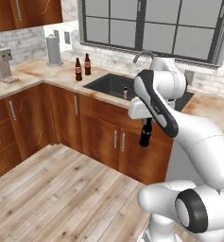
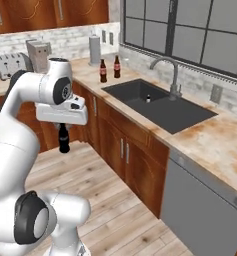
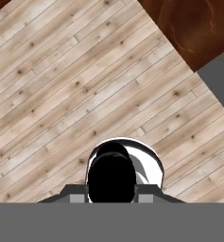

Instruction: Place the large bottle from the dining counter next to the other large bottle outside the sink, and place the small bottle from the dining counter next to the other small bottle inside the sink.

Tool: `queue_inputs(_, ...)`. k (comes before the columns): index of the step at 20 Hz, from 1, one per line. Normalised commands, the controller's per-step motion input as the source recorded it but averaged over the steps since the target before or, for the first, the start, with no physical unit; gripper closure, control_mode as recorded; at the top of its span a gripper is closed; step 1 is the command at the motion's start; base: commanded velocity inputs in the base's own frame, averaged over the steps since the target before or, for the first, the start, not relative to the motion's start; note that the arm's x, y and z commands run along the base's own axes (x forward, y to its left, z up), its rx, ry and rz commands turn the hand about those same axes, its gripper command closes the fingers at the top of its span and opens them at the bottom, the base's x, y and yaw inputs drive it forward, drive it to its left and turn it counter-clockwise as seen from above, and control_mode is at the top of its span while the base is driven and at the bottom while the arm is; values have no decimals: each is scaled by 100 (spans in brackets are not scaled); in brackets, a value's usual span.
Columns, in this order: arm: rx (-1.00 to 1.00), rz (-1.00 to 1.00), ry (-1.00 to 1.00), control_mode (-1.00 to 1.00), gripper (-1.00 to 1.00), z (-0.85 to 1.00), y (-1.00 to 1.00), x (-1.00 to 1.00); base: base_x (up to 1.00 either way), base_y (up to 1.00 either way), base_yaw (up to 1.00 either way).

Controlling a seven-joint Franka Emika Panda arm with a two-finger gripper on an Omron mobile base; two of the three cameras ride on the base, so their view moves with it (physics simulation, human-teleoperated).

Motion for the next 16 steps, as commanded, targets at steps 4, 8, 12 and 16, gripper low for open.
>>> queue_inputs(4,0,0,0,100,100,0,0,0,58,20,-12)
queue_inputs(8,0,0,0,100,100,0,0,0,48,24,-5)
queue_inputs(12,0,0,0,100,100,0,0,0,15,10,-4)
queue_inputs(16,0,0,0,100,100,0,0,0,10,5,-7)
